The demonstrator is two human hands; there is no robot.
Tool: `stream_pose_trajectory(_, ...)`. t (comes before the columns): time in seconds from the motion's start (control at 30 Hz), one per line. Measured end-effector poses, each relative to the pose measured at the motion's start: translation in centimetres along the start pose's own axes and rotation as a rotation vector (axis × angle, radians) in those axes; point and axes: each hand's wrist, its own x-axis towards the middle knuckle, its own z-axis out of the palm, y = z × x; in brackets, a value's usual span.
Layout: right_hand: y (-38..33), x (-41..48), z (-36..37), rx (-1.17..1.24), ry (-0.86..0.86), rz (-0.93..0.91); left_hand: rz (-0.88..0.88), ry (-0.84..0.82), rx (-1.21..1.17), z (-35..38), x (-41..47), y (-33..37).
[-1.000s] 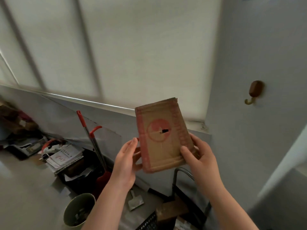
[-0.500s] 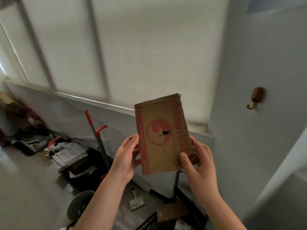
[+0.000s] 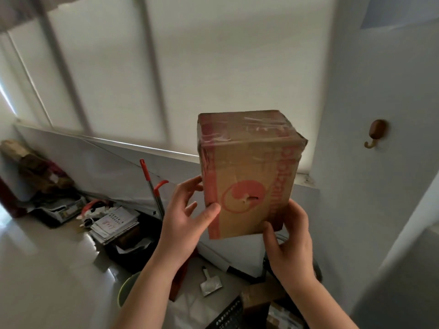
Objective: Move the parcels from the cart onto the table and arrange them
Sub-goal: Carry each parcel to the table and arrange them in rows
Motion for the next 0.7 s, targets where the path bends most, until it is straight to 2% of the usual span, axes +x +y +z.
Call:
stream_pose_trajectory(0.1, -1.4, -1.7, 0.7, -0.045, 0.063, 0.028, -0.015, -0.026, 0.016, -1.7, -2.1, -0.8)
stream_pose_trajectory(0.23, -2.4, -4.6, 0.7, -0.007, 0.013, 0.167, -0.107, -0.089, -0.030, -3.1, -5.4, -1.8)
stream_pose_trajectory(0.4, -3.8, -7.2, 0.1, -0.008, -0.001, 0.233, -0.156, -0.133, -0.114, -3.7, -7.8, -2.3)
stream_pose_trajectory(0.6, -5.9, -7.0, -0.8, -0.043, 0.014, 0.156, -0.094, -0.146, -0.120, -4.2, -7.4, -1.2)
stream_pose_trajectory(0.7, -7.0, -5.4, -1.2, 0.029, -0.023, 0.111, -0.038, -0.102, -0.091, -4.3, -5.8, 0.6)
